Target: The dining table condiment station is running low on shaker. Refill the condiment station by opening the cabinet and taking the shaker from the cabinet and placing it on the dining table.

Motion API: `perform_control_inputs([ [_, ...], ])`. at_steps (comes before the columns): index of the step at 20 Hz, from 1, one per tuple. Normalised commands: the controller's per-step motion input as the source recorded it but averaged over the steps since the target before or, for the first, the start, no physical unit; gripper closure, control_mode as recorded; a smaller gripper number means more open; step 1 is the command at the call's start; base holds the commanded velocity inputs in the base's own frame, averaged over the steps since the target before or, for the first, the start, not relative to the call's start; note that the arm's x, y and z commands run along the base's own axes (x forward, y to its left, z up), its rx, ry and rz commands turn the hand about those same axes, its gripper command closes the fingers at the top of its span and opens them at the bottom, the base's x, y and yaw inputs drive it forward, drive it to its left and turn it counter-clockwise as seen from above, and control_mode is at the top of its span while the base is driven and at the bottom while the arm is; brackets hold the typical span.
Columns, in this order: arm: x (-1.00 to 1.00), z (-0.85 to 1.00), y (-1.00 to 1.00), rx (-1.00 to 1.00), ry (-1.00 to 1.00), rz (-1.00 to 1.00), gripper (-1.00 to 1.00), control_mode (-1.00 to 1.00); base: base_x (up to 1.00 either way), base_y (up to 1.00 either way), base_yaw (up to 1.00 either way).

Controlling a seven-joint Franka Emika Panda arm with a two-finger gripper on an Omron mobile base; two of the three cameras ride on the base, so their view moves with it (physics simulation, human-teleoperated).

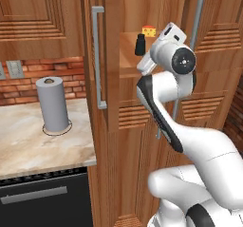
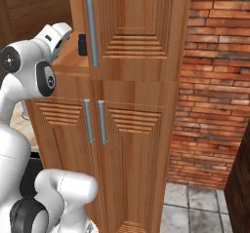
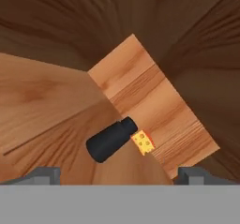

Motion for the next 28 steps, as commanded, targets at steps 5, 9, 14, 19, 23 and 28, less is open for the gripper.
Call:
perform_control_inputs([
  [5,0.28,-0.02,0.00,-0.13,0.04,-0.26,-1.00,-1.00,0.00,0.00,0.00],
  [9,0.01,0.00,-0.08,-0.09,0.00,-0.28,-1.00,-1.00,0.00,0.00,0.00],
  [14,0.18,0.00,-0.04,-0.07,0.02,-0.24,-1.00,-1.00,0.00,0.00,0.00],
  [19,0.08,0.00,-0.20,-0.04,0.00,-0.07,-1.00,-1.00,0.00,0.00,0.00],
  [23,0.00,0.00,-0.33,0.00,0.00,0.00,-1.00,-1.00,0.00,0.00,0.00],
  [28,0.00,0.00,-0.33,0.00,-0.01,0.00,-1.00,-1.00,0.00,0.00,0.00],
])
